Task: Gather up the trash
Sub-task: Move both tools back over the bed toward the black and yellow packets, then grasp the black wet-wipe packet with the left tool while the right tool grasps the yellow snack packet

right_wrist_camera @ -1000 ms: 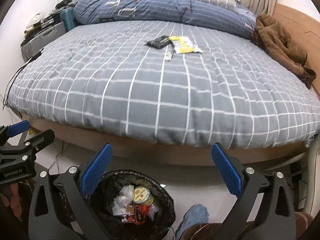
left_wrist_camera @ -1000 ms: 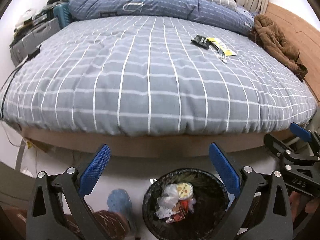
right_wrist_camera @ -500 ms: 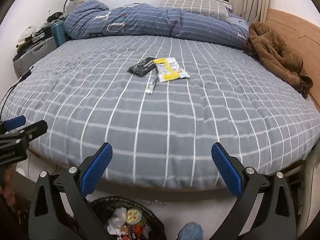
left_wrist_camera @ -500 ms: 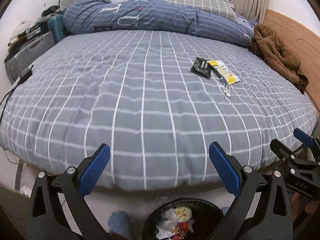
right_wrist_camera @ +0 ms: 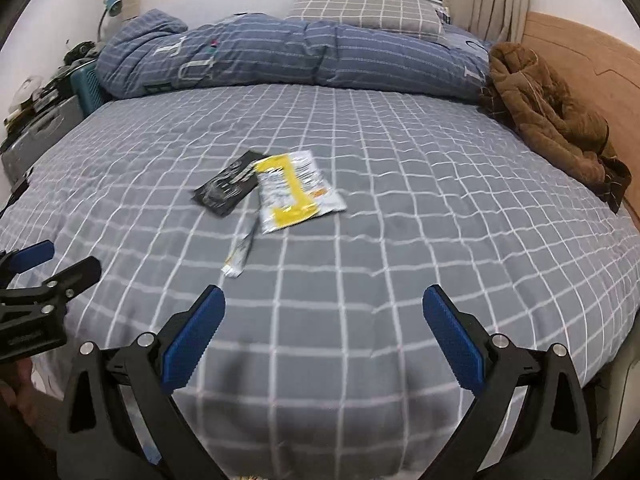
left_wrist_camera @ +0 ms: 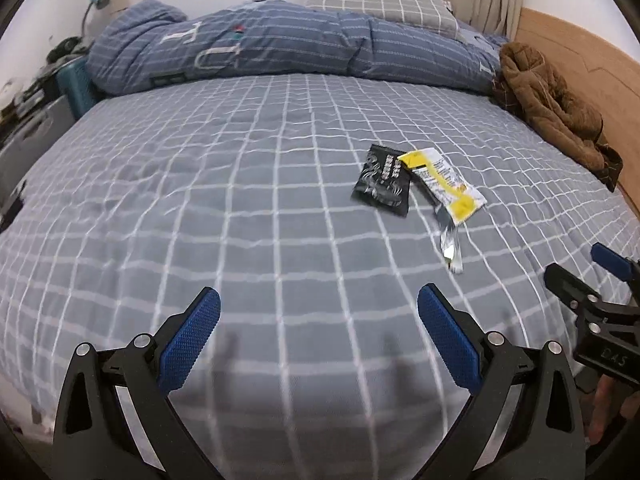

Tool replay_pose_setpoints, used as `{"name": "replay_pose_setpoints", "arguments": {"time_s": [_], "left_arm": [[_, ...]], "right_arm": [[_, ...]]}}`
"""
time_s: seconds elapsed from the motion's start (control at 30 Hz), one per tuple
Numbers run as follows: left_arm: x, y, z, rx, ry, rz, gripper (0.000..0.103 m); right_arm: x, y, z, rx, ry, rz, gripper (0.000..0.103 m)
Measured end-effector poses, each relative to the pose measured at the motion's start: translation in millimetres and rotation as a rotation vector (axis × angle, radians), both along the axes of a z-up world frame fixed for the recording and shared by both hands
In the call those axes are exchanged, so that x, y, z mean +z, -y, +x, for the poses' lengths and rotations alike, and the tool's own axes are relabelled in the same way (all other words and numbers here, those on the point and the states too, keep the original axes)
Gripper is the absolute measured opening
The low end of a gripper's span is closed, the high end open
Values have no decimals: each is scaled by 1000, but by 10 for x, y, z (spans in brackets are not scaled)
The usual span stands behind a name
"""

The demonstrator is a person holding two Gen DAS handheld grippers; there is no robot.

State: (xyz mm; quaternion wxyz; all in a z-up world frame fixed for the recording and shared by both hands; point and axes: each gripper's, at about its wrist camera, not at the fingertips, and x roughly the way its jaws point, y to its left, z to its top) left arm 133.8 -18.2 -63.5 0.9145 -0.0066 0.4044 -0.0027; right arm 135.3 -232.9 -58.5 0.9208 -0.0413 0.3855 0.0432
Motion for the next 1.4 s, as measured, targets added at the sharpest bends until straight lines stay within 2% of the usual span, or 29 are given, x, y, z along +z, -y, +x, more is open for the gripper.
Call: {"name": "replay_pose_setpoints", "arguments": {"time_s": [0.27,0.57,0.77,0.9,1.03,1.1,1.2,1.33,1.37,1.4], "left_arm": [[-236,336,821,-85,-38,35,97],[-486,429,1394,-129,-99,38,96],[-566,426,1555,-140,-123,29,81],[-549,382,1594,-138,-110,13,54],[-542,326,1587,-127,-104,1,39],[-537,298,1572,-119,-100,3,27],[-529,290,1557,-125,-94,1,20],[-483,271,1541,-122,-91,-9,21],[-462,256,1538,-116,-87,-11,34],[-437,241,1540,-107,-85,-5,54]], "right_arm": [[-72,211,500,-26,-8,-16,95],[-213,279,928,-19,-29,-31,95],[-234,262,1086,-19,-32,-27,95],[-239,195,1144,-9,-32,-32,95],[-236,117,1198,7,-32,-37,95],[-233,92,1218,13,-31,-36,95],[-232,35,1270,23,-32,-30,95],[-244,-49,1326,45,-36,-27,95],[-249,-66,1332,49,-37,-25,95],[-251,-71,1340,51,-38,-20,95]]}}
